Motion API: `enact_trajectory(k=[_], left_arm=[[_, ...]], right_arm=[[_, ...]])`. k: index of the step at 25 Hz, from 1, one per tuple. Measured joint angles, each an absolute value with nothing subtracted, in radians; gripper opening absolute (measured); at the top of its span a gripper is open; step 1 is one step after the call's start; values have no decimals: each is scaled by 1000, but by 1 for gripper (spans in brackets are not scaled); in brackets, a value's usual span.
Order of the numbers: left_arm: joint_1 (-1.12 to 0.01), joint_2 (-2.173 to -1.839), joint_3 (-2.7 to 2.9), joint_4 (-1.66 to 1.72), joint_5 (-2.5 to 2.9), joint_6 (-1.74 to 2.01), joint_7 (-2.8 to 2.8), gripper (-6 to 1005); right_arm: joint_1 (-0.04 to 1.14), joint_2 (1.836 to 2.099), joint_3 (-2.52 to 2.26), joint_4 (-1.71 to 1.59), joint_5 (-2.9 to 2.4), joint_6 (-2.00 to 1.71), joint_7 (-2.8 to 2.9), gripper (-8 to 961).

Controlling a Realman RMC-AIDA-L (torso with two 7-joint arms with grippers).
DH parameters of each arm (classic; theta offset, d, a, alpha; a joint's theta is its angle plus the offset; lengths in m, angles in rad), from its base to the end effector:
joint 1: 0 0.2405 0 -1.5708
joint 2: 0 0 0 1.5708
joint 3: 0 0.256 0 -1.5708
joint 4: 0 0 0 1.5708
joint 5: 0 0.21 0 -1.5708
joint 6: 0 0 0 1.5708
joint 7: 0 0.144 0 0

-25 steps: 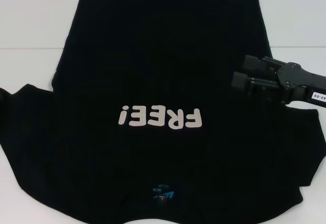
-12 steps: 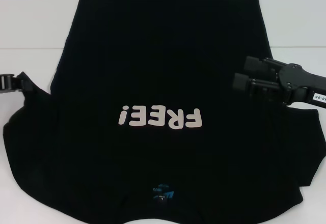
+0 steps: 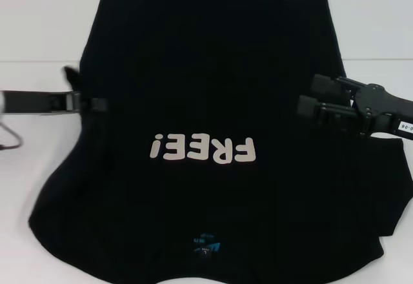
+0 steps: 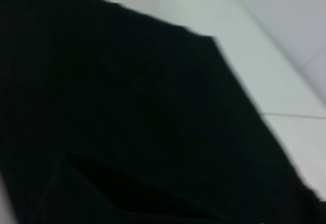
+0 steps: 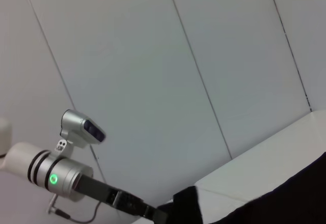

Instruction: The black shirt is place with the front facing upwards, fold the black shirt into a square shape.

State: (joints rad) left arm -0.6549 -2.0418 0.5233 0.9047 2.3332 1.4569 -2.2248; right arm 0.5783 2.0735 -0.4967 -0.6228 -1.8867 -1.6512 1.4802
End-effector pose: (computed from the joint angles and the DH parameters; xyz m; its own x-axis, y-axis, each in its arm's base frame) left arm -0.2624 0.3881 0.0698 0.4276 0.7572 0.4938 0.9004 -0.4050 -0.1587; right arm 0.2409 0.3457 0.0313 0.5957 -0.3374 -0.7289 -0.5547 -0.8292 -0.0696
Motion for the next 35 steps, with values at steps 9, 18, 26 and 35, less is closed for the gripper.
enact_trajectory(k=[9,18,26,35], left_arm=[[-675,-2137,587,848,2301,1378,-2068,161],[-658,-2122,619,858,2198,1433,-1961,377],[-614,-2111,631,723,1913,1731,-1460,654],[-580,-2166,759,656,1918,1716,-1047,920]], right_arm=[[566,2045,-398,-622,-1860,-1654,1550,925],[550,1980,-331,-632,-1866,-1623,1746,925],[550,1824,-355,-634,-2136,-1590,2186,926],[568,1787,-434,-712,-2412,-1725,2462,927]])
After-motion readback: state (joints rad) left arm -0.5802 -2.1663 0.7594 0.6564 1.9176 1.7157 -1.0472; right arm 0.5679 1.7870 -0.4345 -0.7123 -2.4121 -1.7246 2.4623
